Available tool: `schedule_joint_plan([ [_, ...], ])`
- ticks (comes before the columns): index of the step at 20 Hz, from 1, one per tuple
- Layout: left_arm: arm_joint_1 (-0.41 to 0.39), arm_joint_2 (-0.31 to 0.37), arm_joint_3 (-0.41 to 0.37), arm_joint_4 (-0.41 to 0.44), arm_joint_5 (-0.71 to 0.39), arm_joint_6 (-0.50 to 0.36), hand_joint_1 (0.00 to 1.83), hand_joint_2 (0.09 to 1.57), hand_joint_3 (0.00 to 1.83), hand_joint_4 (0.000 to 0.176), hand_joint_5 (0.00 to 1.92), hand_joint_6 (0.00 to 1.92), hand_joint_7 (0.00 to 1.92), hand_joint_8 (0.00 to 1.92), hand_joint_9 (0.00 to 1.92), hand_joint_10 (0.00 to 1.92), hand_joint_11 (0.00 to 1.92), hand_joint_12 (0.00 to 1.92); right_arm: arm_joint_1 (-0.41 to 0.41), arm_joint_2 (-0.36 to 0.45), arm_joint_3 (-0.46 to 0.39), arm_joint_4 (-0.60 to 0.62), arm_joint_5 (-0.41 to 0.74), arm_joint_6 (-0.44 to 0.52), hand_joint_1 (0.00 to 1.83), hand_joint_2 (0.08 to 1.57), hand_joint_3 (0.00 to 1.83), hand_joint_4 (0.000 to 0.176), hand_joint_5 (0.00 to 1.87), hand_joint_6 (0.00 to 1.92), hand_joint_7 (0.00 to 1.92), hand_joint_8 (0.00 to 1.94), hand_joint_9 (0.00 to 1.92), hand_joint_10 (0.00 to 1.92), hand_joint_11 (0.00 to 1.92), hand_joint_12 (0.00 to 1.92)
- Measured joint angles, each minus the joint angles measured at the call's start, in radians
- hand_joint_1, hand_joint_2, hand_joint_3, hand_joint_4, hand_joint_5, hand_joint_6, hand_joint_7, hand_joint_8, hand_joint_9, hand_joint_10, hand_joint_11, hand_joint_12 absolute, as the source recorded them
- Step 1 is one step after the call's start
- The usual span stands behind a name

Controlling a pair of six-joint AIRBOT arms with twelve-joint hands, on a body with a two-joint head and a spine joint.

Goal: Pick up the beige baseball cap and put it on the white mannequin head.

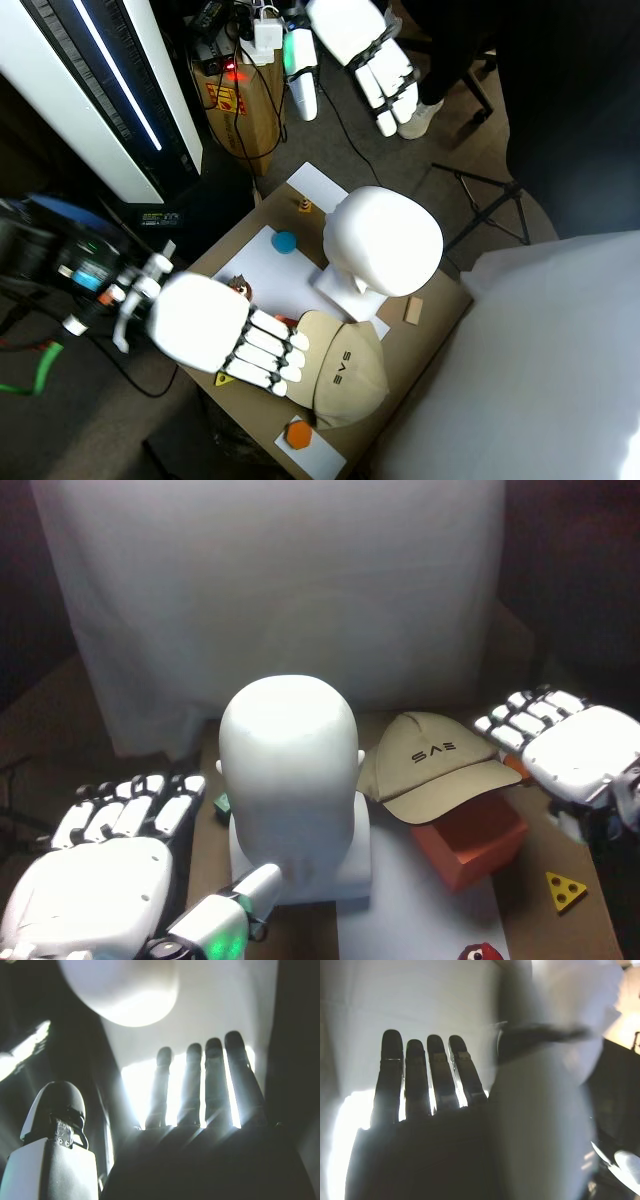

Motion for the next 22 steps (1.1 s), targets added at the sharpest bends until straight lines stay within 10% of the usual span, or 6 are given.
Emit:
schedule_joint_plan([
  [5,0.072,-0.058,0.103,0.142,-0.005,-0.092,0.0,1.12,0.01,0.102,0.11,0.0,0.09,0.0,0.1,0.0,0.0,0.53,-0.001,-0.138,0.228,-0.022,-0.102,0.113,1.31,1.19,0.06,0.0,0.05,0.0,0.05,0.0,0.05,0.0,0.0,0.49],
  [22,0.124,-0.092,0.188,0.106,-0.002,-0.208,0.0,1.12,0.0,0.103,0.11,0.0,0.1,0.0,0.11,0.0,0.0,0.52,0.041,-0.406,0.623,-0.047,-0.309,0.285,1.3,1.2,0.03,0.0,0.05,0.0,0.05,0.0,0.05,0.0,0.0,0.45],
])
